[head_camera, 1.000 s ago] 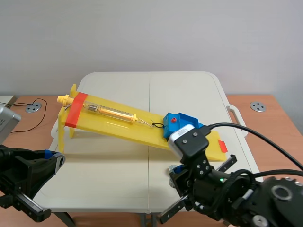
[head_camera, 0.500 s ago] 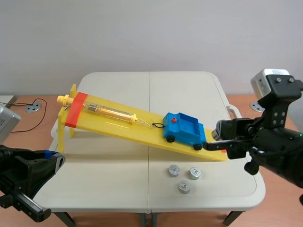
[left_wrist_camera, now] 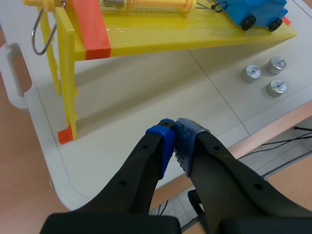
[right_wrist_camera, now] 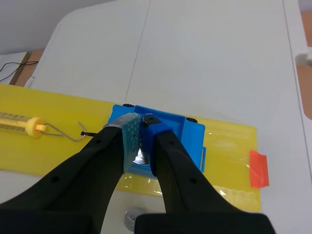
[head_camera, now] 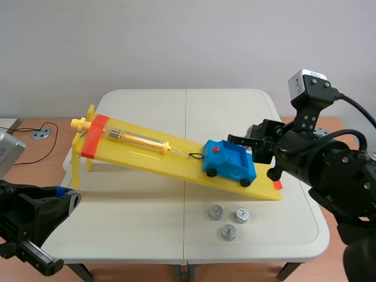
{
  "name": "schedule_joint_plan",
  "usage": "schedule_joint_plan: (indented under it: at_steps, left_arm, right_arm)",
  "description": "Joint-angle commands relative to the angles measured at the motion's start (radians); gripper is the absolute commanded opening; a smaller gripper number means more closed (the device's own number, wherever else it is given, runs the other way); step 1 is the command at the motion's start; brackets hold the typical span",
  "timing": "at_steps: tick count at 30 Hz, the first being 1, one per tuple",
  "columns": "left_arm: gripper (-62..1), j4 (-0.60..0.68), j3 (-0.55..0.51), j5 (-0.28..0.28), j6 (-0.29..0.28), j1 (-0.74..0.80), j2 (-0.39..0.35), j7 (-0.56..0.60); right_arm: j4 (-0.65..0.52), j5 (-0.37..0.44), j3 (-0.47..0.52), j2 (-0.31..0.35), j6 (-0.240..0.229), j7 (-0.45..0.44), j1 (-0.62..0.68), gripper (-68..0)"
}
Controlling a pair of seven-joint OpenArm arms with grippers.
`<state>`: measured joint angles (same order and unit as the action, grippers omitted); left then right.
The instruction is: Place the four metal weights on the blue cart on the ramp.
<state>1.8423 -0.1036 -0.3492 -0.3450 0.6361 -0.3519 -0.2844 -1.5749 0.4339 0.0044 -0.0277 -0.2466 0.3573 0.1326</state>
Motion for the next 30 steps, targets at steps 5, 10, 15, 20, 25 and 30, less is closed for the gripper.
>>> schedule_joint_plan:
  at_steps: [5, 10, 15, 20, 25, 30]
  left_arm:
    - [-57.3, 0.067, -0.014, -0.074, -0.024, -0.008, 0.011, 0.1]
    - [-57.3, 0.067, -0.014, -0.074, -0.024, -0.008, 0.011, 0.1]
    - [-57.3, 0.067, -0.014, -0.074, -0.024, -0.008, 0.011, 0.1]
    - [-57.3, 0.067, -0.014, -0.074, -0.024, -0.008, 0.011, 0.1]
    - [-57.3, 0.067, -0.014, -0.074, -0.024, -0.008, 0.011, 0.1]
    - [-57.3, 0.067, -0.014, -0.074, -0.024, -0.008, 0.011, 0.1]
  right_arm:
    - [0.019, 0.015, -0.031, -0.008, -0.004, -0.154, -0.156, -66.9]
    - [0.106, 0.015, -0.031, -0.021, -0.004, -0.167, -0.212, -66.9]
    - [0.18, -0.007, -0.031, -0.036, -0.008, -0.181, -0.261, -66.9]
    - [0.226, -0.035, -0.031, -0.051, -0.007, -0.203, -0.288, -66.9]
    - [0.244, -0.059, -0.031, -0.05, -0.003, -0.229, -0.299, -66.9]
    - [0.244, -0.065, -0.031, -0.051, 0.006, -0.267, -0.299, -66.9]
